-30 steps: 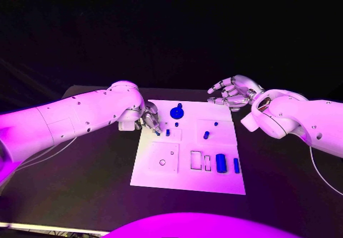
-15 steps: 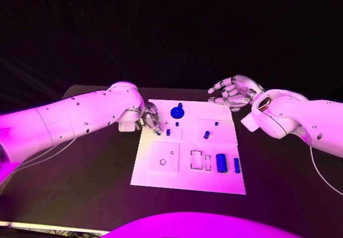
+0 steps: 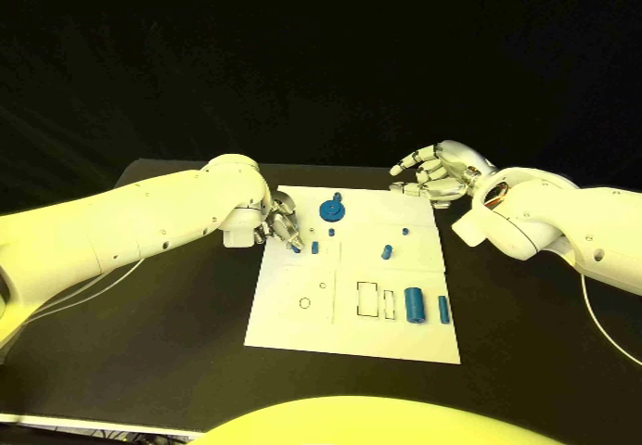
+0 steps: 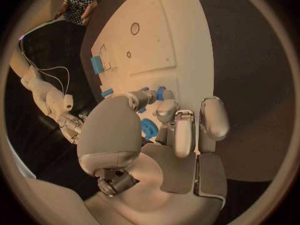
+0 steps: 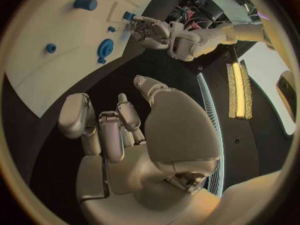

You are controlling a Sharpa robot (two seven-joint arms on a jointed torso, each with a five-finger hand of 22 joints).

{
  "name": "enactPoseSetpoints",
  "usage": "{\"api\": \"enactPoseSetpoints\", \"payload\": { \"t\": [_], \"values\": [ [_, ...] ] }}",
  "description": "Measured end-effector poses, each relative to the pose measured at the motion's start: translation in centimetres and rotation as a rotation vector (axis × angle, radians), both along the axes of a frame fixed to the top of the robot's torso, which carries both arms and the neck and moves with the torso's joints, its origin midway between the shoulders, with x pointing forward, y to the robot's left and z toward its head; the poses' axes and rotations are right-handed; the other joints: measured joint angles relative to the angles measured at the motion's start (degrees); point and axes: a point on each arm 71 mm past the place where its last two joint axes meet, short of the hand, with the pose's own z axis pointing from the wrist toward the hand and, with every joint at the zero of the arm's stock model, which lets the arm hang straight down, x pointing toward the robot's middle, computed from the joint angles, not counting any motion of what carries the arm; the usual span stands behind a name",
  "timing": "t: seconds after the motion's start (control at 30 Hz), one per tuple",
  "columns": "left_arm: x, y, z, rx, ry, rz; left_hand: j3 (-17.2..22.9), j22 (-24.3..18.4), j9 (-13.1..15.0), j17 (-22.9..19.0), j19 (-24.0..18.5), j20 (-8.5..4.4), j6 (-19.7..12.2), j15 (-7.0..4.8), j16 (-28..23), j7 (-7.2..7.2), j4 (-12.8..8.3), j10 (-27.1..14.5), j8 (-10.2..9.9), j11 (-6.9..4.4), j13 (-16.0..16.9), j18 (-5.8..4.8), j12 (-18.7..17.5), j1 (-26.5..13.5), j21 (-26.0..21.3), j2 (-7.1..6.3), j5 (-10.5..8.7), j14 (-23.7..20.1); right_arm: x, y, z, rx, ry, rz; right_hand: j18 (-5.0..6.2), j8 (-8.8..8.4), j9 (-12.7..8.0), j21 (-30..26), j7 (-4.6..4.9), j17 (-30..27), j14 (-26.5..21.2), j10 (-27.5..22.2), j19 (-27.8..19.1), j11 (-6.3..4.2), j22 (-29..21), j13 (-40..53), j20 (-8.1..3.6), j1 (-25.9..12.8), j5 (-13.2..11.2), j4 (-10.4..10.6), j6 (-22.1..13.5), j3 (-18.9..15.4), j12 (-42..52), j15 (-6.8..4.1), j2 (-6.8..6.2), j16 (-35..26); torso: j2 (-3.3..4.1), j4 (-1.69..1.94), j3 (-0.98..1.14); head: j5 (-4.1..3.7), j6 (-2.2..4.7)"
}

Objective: Assemble the parts on the task board

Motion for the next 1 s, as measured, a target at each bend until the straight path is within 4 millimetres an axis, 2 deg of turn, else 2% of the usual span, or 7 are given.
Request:
{"api": "enactPoseSetpoints", "payload": {
  "t": [0.4, 0.53, 0.57, 0.6, 0.73, 0.87, 1.0],
  "values": [
    [0.0, 0.01, 0.02, -0.001, 0.002, 0.007, -0.2, 0.3, -0.2, 0.0, 0.2, 0.21, 0.0, 0.0, 0.2, 0.0, -0.2, 0.3, 0.0, -0.31, 0.1, 0.0, 0.0, -0.8, 0.2, 0.57, 0.03, 0.0, 0.0, -0.04, -0.01, 0.0, 0.0, -0.001, 0.0, -0.01, 0.0, 0.0, 0.0, 0.0, 0.0, 0.0, 0.0, 0.0, 0.0, 0.0, 0.0, 0.0, 0.0, 0.0, 0.0, 0.0, 0.0, 0.0, 0.0, 0.0, 0.04, -0.01, -0.03, -0.05, -0.04],
    [0.02, 0.05, 0.01, 0.0, 0.001, 0.01, -0.3, 0.3, -0.4, 0.0, 0.4, -0.01, 0.5, 0.0, 0.2, -0.44, -0.3, 0.6, 0.0, -0.62, 0.0, 0.0, 0.0, -2.5, 0.2, -0.04, 0.03, 0.0, 0.0, -0.05, -0.02, 0.0, 0.0, -0.001, 0.0, -0.01, 0.0, 0.0, 0.0, 0.0, 0.0, 0.0, 0.0, 0.0, 0.0, 0.0, 0.0, 0.0, 0.0, 0.0, 0.0, 0.0, 0.0, 0.0, 0.0, 0.0, 0.05, 0.0, -0.04, -0.05, -0.03],
    [0.02, 0.06, 0.0, 0.0, 0.001, 0.011, 1.5, 0.3, -0.4, 0.0, 0.4, -0.01, 0.6, 0.0, 0.2, -0.53, -2.1, 0.6, 0.0, -0.62, 0.0, 0.0, 0.0, -3.0, 0.2, -0.21, 0.03, 0.0, 0.0, -0.05, -0.02, 0.0, 0.0, -0.001, 0.0, -0.01, 0.0, 0.0, 0.0, 0.0, 0.0, 0.0, 0.0, 0.0, 0.0, 0.0, 0.0, 0.0, 0.0, 0.0, 0.0, 0.0, 0.0, 0.0, 0.0, 0.0, 0.05, 0.0, -0.04, -0.05, -0.03],
    [0.02, 0.05, -0.01, 0.0, 0.001, 0.012, 1.6, 0.3, -0.4, 0.0, 0.4, -0.01, 0.6, 0.0, 0.2, -0.5, -2.7, 0.6, 0.0, -0.62, 0.0, 0.0, 0.0, -4.0, 0.2, -0.28, 0.03, 0.0, 0.0, -0.05, -0.02, 0.0, 0.0, -0.001, 0.0, -0.01, 0.0, 0.0, -0.12, 0.0, 0.0, 0.0, 0.0, 0.0, 0.0, 0.0, 0.0, 0.0, 0.0, 0.0, -0.1, 0.0, 0.0, 0.0, 0.0, 0.0, 0.05, -0.01, -0.04, -0.05, -0.03],
    [0.05, 0.11, -0.05, 0.0, -0.002, 0.017, 1.4, 0.3, -0.6, 0.0, 0.4, -0.01, 1.3, 0.0, 0.2, -0.86, -3.5, 0.6, 0.0, -0.62, 0.0, 0.0, 0.0, -5.8, 0.2, -1.0, 0.04, 0.0, 0.0, -0.05, -0.03, 0.0, 0.0, -0.001, 0.0, -0.01, 0.0, 0.0, -0.2, 0.0, 0.0, 0.0, 0.0, 0.0, -0.1, 0.0, 0.0, 0.0, 0.0, 0.0, -0.2, 0.0, 0.0, 0.0, 0.0, 0.0, 0.05, -0.01, -0.03, -0.09, -0.03],
    [-0.01, 0.2, -0.27, 0.003, 0.001, 0.02, -2.5, 0.3, -0.7, 0.0, 0.6, -0.22, 3.3, 0.0, 0.2, -2.32, -1.5, 0.7, -0.1, -0.72, -0.1, 0.0, 0.2, -7.3, 0.2, -1.53, -0.09, 0.0, 0.0, -0.06, -0.03, 0.0, 0.0, -0.001, 0.0, -0.01, 0.0, 0.0, -0.2, 0.0, 0.0, 0.0, 0.0, 0.0, -0.1, 0.0, 0.0, 0.0, 0.0, 0.0, -0.2, 0.0, 0.0, 0.0, 0.0, 0.0, 0.05, -0.01, -0.01, -0.09, -0.03],
    [0.0, 0.22, -0.29, 0.003, 0.0, 0.022, -5.8, 0.3, -0.8, 0.0, 0.6, -0.22, 3.4, 0.0, 0.2, -2.2, 0.1, 0.7, -0.2, -0.72, -0.1, 0.0, 0.2, -7.9, 0.2, -1.53, -0.18, 0.0, 0.0, -0.07, -0.03, 0.0, 0.0, -0.001, 0.0, -0.01, 0.0, 0.0, -0.2, 0.0, 0.0, 0.0, 0.0, 0.0, -0.1, 0.0, 0.0, 0.0, 0.0, 0.0, -0.2, 0.0, 0.0, 0.0, 0.0, 0.0, 0.05, -0.02, -0.01, -0.09, 0.01]
  ]
}}
